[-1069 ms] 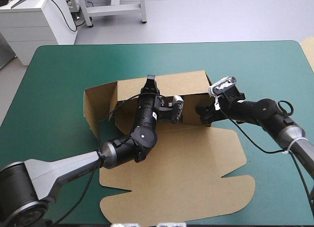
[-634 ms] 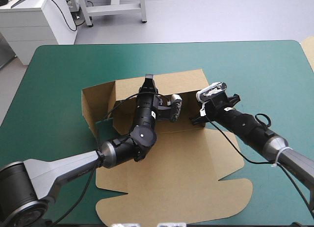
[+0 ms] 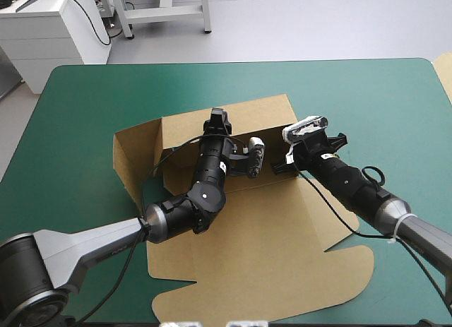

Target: Fold the box

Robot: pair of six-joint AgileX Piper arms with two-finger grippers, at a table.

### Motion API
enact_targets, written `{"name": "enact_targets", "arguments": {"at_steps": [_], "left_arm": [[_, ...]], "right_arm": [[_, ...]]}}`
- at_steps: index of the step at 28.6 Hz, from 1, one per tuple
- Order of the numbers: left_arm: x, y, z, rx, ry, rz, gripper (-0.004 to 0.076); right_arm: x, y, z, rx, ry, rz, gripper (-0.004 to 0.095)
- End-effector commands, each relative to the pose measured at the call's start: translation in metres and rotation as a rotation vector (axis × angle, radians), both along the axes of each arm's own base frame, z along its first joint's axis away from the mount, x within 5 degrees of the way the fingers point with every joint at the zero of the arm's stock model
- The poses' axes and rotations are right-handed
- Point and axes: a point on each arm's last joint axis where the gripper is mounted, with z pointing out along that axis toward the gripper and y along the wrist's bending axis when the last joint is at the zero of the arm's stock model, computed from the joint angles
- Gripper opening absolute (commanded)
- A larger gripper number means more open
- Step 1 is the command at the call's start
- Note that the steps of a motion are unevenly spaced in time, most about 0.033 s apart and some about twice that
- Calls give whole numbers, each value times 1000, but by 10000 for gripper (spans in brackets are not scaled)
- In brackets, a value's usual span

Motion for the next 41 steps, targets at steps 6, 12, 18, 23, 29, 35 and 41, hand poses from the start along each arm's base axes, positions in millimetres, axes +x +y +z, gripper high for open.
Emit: {"name": "enact_targets", "arguments": {"at_steps": [6, 12, 18, 23, 29, 35, 41], "left_arm": [[-8, 4, 30, -34, -151, 51, 557], [-18, -1, 33, -31, -183, 73, 556], [-39, -11, 37, -80, -218, 95, 555], [-50, -16, 37, -80, -223, 92, 552], [-51, -15, 30, 68, -145, 94, 29], [-44, -21, 46, 85, 130, 34, 16], [-32, -11, 96, -86, 621, -45, 16]], "right_arm": [[2, -6, 30, 16, -140, -68, -19], [16, -4, 41, 14, -205, -122, -20], [48, -4, 46, 27, -191, -125, -19], [66, -16, 43, 72, -104, -88, -20], [69, -29, 37, 101, -18, -39, -20], [68, -29, 33, 113, 24, 3, -21], [65, -26, 28, 70, 52, 62, -21]]}}
